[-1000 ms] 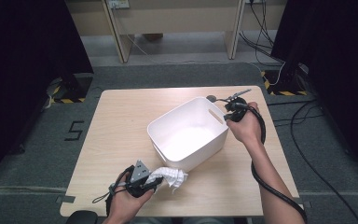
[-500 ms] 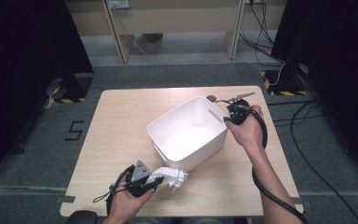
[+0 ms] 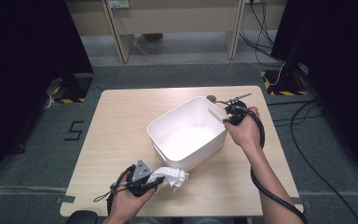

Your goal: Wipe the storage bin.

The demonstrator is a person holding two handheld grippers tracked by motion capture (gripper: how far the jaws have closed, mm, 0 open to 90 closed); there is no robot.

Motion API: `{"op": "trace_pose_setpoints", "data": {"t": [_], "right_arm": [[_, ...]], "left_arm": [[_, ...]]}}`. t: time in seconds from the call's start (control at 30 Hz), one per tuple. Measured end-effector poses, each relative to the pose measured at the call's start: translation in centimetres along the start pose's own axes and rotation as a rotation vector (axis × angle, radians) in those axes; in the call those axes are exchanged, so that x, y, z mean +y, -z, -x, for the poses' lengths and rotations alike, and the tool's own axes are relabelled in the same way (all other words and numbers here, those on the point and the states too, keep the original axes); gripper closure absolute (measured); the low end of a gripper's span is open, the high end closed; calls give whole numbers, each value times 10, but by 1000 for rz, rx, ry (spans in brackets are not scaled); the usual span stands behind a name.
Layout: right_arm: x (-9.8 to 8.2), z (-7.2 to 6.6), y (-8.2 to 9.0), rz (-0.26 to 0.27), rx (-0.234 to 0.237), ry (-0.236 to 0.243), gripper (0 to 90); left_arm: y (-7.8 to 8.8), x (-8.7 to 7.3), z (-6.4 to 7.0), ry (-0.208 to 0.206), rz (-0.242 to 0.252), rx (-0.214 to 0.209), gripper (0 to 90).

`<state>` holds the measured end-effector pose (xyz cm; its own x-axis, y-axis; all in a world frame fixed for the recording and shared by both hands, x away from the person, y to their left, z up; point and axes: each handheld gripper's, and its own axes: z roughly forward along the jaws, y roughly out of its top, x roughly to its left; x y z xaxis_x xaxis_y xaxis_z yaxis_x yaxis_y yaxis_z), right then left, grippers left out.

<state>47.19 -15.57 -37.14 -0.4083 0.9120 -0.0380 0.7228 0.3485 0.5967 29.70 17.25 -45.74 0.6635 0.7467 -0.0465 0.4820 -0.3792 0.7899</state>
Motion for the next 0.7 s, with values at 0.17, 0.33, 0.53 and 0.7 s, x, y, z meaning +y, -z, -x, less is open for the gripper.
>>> {"op": "trace_pose_setpoints", "data": {"t": [0.17,0.33,0.53,0.7], "right_arm": [[3,1,-1,-11,-2,14,808],[5,4,-3,-5,7,39,828],[11,9,-8,-1,17,74,844],[14,10,-10,1,21,113,841]], "left_arm": [[1,0,0,-2,0,1,706],[1,0,1,-6,3,-8,705],[3,-1,2,-9,3,-7,704],[3,0,1,-12,1,-6,704]]}}
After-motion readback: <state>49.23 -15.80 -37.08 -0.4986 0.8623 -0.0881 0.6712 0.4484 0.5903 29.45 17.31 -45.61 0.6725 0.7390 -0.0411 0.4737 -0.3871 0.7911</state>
